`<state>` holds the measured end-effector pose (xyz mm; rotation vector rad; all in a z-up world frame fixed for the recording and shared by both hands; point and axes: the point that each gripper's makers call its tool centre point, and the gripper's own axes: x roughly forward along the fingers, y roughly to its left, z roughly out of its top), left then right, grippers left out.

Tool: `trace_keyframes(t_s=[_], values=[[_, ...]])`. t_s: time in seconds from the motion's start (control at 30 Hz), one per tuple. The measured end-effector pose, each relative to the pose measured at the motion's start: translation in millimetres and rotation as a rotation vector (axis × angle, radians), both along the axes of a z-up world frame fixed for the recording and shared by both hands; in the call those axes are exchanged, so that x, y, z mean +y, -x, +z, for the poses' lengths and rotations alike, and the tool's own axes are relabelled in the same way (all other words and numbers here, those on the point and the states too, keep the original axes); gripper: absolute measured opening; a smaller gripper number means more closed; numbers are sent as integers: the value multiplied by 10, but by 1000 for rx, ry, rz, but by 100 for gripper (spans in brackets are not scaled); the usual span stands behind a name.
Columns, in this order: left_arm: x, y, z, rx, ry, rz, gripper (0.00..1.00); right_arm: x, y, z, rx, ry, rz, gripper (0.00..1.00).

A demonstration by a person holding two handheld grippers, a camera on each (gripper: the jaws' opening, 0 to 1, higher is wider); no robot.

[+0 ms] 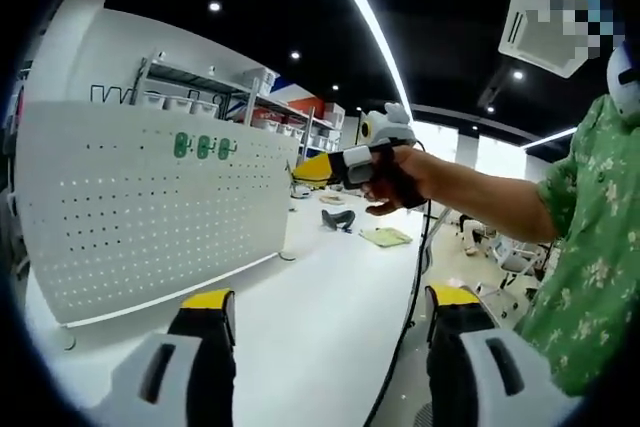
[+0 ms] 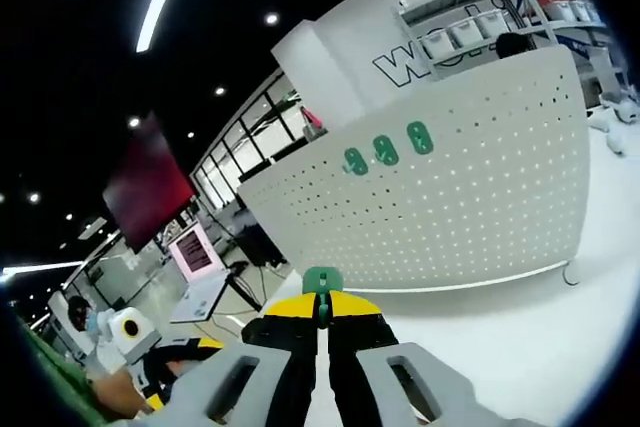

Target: Insert the hook assembly into the mounting plate slot until the hook locks in place.

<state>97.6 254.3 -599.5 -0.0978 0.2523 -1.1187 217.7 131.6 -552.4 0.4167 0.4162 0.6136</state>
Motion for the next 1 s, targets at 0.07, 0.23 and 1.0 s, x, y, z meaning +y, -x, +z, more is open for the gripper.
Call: trace_keyframes(t_s=[0.07,0.23,1.0], values=[[0,1,-1,-1,-2,0,80,3,1,4,-1,-1,-1,1],[8,5,11,-5,-3,-3,79,13,4,42,-9,-3,0,1],[29,18,34,-14,-6,-10,77,103,60,99,-24,-5,0,1]])
